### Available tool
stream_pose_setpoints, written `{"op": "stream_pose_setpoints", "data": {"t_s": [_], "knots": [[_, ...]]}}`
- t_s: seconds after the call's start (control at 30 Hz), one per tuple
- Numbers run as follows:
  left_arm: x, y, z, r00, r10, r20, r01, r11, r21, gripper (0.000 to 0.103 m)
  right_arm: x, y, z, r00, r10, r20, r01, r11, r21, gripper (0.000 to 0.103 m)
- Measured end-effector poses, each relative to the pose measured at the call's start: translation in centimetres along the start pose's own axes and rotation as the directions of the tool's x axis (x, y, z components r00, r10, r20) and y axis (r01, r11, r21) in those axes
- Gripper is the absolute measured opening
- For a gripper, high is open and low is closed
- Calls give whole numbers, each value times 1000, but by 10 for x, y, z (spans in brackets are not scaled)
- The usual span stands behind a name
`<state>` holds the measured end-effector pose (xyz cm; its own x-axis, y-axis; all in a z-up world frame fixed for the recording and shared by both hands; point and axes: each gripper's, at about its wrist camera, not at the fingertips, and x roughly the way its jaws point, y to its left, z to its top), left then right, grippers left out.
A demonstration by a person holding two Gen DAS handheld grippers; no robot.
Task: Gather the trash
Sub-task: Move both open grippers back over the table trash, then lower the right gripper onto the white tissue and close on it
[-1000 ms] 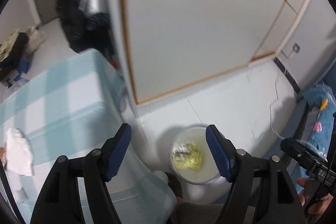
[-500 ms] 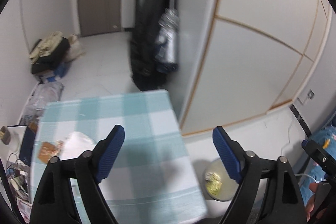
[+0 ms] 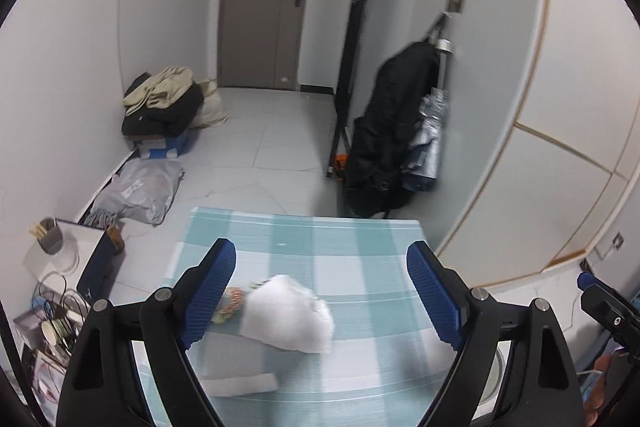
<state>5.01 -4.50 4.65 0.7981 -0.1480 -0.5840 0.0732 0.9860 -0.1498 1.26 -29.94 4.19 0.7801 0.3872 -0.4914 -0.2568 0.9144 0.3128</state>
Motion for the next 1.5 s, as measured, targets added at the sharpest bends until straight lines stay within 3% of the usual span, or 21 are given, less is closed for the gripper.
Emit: {"op": "stream_pose_setpoints", "data": {"t_s": [0.2, 0.53, 0.63, 0.8, 1.07, 1.27, 1.33, 1.4, 1.5], "knots": [[3, 46, -6, 1000, 30, 6, -29, 997, -70, 85, 39, 44, 4, 999, 34, -37, -36, 996, -81, 103], [15, 104, -12, 998, 31, -50, -40, 981, -192, 85, 126, 103, -7, 978, 47, -205, -99, 963, -251, 103], [18, 121, -12, 997, 26, -73, -43, 970, -239, 85, 163, 114, -15, 959, 23, -284, -111, 948, -299, 103], [23, 140, -13, 994, 16, -106, -48, 951, -305, 85, 220, 124, -38, 908, -20, -419, -152, 915, -373, 103], [32, 156, -12, 991, 6, -135, -53, 937, -345, 85, 290, 128, -71, 837, -91, -540, -183, 883, -433, 103], [40, 161, -14, 986, 2, -167, -61, 936, -346, 85, 306, 135, -83, 826, -121, -550, -190, 859, -475, 102], [42, 161, -14, 984, 2, -175, -63, 936, -347, 85, 308, 136, -88, 816, -143, -560, -194, 845, -498, 100], [45, 161, -13, 983, 5, -182, -68, 937, -342, 85, 309, 137, -91, 803, -147, -578, -209, 838, -503, 83], [49, 160, -13, 981, 9, -194, -75, 939, -335, 85, 306, 136, -89, 806, -153, -571, -206, 832, -515, 70]]}}
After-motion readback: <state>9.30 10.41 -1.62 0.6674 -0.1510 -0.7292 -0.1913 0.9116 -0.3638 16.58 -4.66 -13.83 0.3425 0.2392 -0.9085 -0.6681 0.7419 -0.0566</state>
